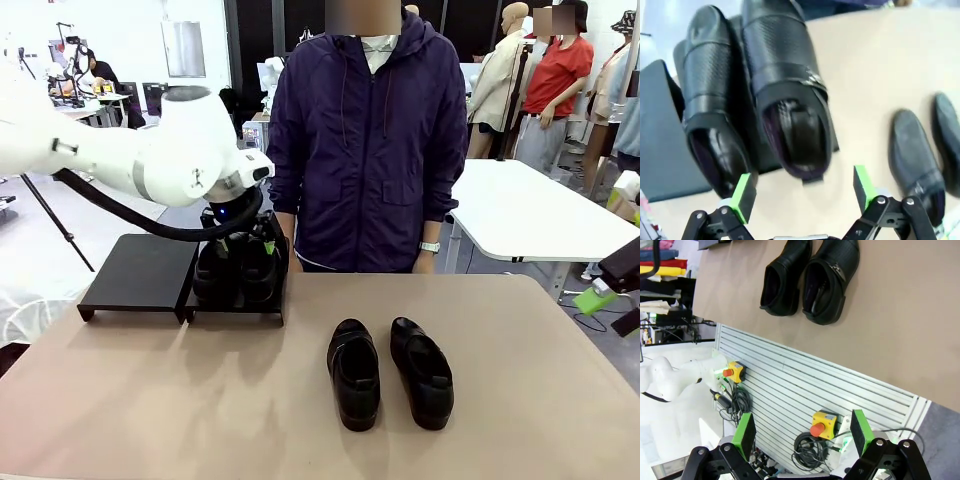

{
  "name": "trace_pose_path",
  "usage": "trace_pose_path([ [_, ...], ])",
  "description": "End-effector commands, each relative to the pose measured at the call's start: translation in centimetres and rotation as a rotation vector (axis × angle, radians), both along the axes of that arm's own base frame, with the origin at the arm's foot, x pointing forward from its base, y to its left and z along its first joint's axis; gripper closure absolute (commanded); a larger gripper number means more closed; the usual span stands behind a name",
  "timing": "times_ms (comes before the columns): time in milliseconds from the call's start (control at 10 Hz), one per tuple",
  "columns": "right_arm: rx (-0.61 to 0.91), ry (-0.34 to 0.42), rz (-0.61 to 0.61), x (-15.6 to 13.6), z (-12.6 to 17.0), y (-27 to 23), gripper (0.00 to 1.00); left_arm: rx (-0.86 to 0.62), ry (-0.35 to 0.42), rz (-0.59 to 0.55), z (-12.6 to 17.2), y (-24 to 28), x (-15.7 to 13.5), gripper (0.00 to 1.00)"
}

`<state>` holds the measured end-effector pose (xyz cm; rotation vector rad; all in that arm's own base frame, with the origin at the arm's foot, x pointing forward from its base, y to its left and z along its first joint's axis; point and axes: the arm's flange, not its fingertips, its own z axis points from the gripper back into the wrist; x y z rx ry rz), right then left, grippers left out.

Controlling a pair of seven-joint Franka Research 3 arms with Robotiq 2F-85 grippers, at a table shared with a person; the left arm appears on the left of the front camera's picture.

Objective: Organize the shoes by placing them on the stand.
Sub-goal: Place the Shoe from the middle of the table onto the Shoes Stand.

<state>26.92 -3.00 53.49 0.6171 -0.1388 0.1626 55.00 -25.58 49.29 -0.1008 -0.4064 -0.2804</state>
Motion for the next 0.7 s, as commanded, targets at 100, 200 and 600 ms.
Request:
trace_pose_path([
  [100, 0.017, -0.001, -0.003, -0.1, 0.1, 0.1, 0.0, -0.095, 0.163, -0.235, 4.2, 7.8, -7.3, 0.0],
  [200, 0.017, -0.001, -0.003, -0.1, 0.1, 0.1, 0.0, -0.1, 0.225, -0.336, 4.8, 11.0, -10.5, 0.0],
  [600, 0.017, -0.001, -0.003, -0.1, 0.1, 0.1, 0.0, -0.326, 0.228, -0.314, 6.4, 20.8, -23.3, 0.0],
])
